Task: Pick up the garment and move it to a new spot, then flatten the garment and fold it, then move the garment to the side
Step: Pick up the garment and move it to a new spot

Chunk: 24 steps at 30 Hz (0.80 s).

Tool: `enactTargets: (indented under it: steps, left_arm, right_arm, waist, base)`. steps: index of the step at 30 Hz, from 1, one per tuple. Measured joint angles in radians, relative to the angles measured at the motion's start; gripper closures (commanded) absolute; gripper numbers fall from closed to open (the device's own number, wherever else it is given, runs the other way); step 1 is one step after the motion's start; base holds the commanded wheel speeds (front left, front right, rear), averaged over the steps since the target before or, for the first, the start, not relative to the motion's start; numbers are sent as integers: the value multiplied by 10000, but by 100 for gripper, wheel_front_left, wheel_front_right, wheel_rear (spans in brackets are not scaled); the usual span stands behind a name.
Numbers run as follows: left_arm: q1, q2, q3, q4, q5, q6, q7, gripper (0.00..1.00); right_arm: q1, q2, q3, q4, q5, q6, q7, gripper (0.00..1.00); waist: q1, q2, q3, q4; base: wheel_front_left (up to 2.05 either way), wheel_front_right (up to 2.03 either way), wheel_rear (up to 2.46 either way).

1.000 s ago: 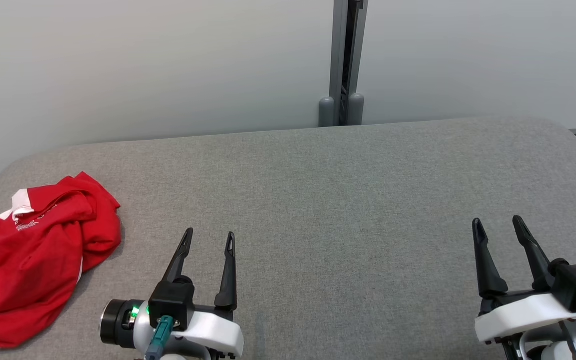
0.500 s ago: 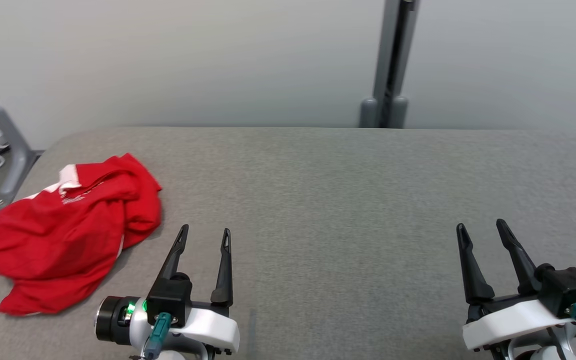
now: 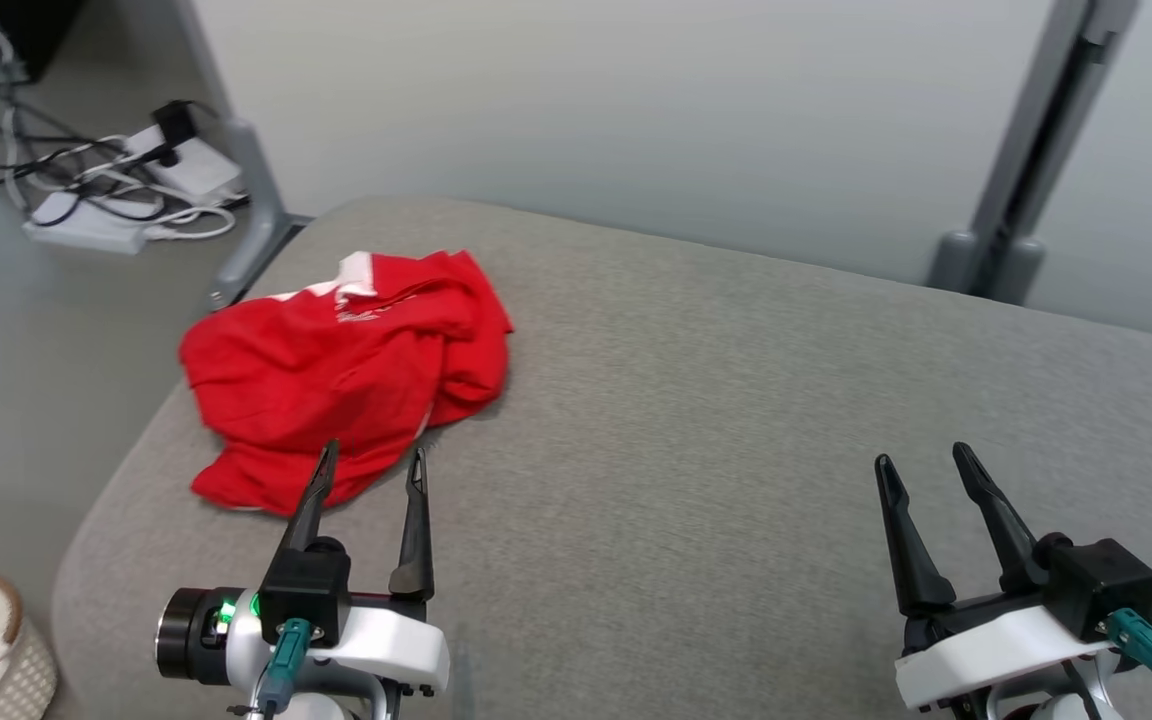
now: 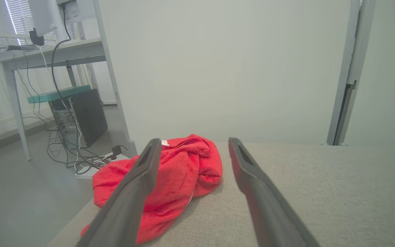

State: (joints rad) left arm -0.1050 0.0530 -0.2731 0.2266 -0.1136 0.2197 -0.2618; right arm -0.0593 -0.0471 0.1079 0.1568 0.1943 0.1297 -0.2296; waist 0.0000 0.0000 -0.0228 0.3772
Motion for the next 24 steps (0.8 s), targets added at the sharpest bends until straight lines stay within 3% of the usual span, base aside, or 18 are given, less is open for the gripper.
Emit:
enactTargets:
  steps: [9, 24]
  left_arm:
    - [100, -8, 213, -161, 84, -19, 0, 0]
    - [302, -33, 506, -334, 69, 100, 0, 0]
  right_arm:
    - [-205, 8, 290, 194, 73, 0, -84, 0]
    - [-588, 2, 575, 518, 50, 10, -86, 0]
  waist:
    - [0, 0, 59, 1304]
    - [0, 0, 116, 1387]
  base:
    - [0, 0, 0]
    - [0, 0, 0]
